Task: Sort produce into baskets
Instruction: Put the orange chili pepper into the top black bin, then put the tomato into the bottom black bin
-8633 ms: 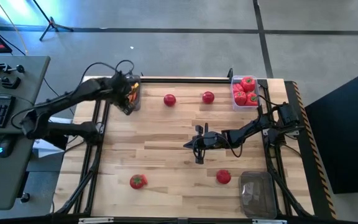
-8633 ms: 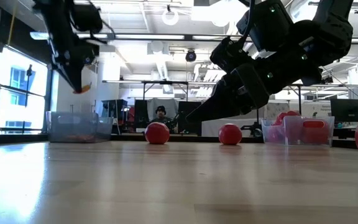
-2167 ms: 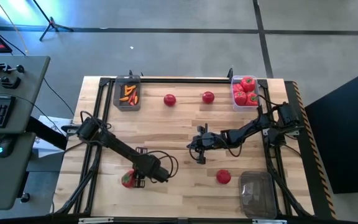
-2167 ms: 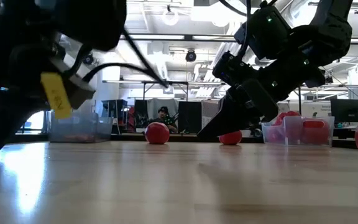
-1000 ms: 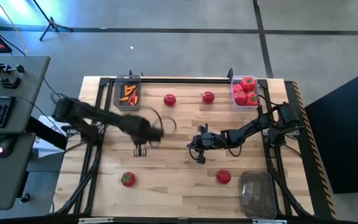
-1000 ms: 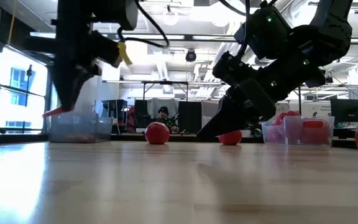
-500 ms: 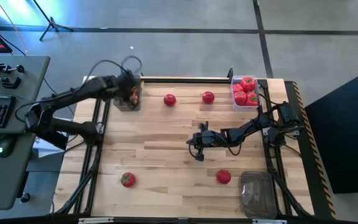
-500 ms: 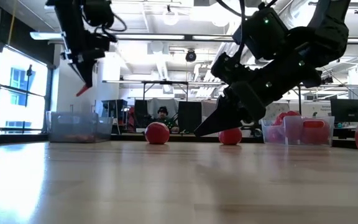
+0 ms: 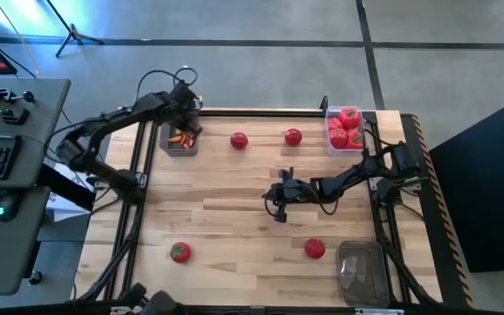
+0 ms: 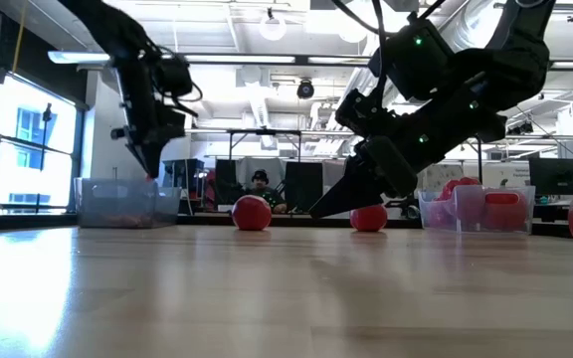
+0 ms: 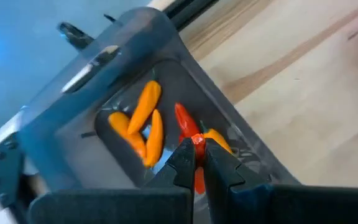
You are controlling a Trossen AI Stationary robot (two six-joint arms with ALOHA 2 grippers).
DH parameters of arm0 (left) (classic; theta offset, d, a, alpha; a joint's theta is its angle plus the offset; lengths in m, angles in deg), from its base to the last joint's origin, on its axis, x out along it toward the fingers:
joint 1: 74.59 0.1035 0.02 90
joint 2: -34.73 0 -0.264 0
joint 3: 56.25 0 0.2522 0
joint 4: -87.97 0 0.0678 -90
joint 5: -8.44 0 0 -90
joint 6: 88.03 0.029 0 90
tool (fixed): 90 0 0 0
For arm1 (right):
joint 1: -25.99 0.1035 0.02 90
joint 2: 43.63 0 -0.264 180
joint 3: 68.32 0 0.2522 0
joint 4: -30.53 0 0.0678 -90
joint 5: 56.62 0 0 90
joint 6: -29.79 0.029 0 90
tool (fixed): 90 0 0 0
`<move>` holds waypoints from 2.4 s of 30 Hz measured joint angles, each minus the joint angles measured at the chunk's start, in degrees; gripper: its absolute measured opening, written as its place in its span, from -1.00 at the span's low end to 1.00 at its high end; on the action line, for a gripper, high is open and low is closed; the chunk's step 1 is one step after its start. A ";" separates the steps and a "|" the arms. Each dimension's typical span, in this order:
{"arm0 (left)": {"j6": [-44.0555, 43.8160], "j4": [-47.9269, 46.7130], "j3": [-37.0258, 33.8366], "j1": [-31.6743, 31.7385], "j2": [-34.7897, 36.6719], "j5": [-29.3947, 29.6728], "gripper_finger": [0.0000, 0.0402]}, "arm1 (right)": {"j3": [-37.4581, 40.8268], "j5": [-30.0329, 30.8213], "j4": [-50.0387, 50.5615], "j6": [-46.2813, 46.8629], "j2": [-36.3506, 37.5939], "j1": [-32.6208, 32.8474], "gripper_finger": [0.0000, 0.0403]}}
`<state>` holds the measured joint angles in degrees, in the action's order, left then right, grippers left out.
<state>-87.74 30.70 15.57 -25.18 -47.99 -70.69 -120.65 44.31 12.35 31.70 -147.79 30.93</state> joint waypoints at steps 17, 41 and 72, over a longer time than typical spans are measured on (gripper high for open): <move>1.92 8.46 0.00 0.46 -8.78 -1.21 -0.81 | 0.00 -1.03 0.02 -0.41 0.00 -0.10 -1.00; 2.92 36.16 -20.97 -11.75 20.71 -2.88 -0.49 | -4.01 16.67 1.35 -0.89 0.00 -0.18 -0.11; 7.06 66.45 -40.89 -35.38 38.52 -3.28 -0.67 | -49.69 -1.37 44.86 1.16 -11.80 -20.92 0.58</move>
<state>-80.68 97.15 -25.32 -60.56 -9.47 -73.97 -170.33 42.94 57.21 32.86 -159.59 10.01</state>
